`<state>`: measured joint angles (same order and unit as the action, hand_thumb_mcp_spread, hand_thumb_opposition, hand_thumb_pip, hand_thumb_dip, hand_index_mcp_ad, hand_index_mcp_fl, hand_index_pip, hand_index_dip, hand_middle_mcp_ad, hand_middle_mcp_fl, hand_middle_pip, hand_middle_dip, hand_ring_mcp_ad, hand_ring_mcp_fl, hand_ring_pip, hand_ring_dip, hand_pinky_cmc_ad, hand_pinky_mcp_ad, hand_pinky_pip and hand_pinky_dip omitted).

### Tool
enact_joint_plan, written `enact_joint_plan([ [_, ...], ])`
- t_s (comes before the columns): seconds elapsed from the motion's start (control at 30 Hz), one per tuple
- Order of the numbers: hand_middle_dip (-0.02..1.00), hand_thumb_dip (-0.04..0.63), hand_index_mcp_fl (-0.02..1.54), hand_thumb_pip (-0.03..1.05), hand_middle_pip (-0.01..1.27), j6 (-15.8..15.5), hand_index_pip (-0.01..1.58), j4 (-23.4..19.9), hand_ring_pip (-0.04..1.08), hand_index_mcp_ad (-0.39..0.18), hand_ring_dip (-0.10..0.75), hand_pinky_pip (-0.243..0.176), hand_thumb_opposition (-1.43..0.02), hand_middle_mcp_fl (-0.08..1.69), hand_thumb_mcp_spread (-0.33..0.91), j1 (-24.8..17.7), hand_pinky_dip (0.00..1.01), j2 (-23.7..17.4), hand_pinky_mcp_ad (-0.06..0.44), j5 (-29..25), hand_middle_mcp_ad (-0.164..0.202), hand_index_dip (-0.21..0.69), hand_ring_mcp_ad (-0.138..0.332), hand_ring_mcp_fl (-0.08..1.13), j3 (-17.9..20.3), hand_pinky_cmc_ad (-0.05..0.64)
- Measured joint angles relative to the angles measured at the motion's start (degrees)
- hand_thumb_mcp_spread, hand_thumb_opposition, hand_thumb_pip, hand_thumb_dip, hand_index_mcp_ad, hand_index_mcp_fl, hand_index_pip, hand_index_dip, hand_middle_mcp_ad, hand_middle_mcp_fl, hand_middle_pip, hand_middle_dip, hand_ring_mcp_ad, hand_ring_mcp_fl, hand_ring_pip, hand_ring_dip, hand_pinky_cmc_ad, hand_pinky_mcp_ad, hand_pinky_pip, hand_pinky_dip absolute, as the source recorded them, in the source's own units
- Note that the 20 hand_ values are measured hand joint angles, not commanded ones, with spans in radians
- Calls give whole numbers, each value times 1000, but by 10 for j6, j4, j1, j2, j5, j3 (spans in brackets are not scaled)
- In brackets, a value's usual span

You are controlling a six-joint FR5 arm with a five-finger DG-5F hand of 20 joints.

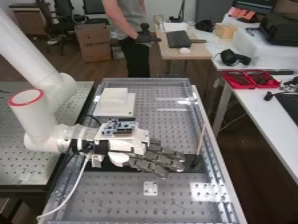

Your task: Grab the pcb board and place it in the clear container

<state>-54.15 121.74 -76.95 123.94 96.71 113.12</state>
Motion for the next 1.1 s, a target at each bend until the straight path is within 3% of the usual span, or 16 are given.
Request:
enact_joint_plan([
  [0.4,173,258,417,686,131,14,1522,-27,129,-51,35,-89,-885,194,476,1,646,3,169,3,73,-5,201,35,3,312],
  [0.67,173,253,508,660,127,21,1527,-28,120,-33,38,-75,-894,216,476,2,623,-4,166,2,66,-5,185,79,5,349],
  [0.9,173,253,508,660,131,26,1527,-30,124,-37,47,-75,-895,234,476,2,621,-42,168,-6,65,-5,185,79,13,351],
  [1.1,176,253,508,660,127,31,1529,-30,122,-37,44,-75,-897,250,471,-1,606,-111,168,-8,65,-5,185,79,35,351],
])
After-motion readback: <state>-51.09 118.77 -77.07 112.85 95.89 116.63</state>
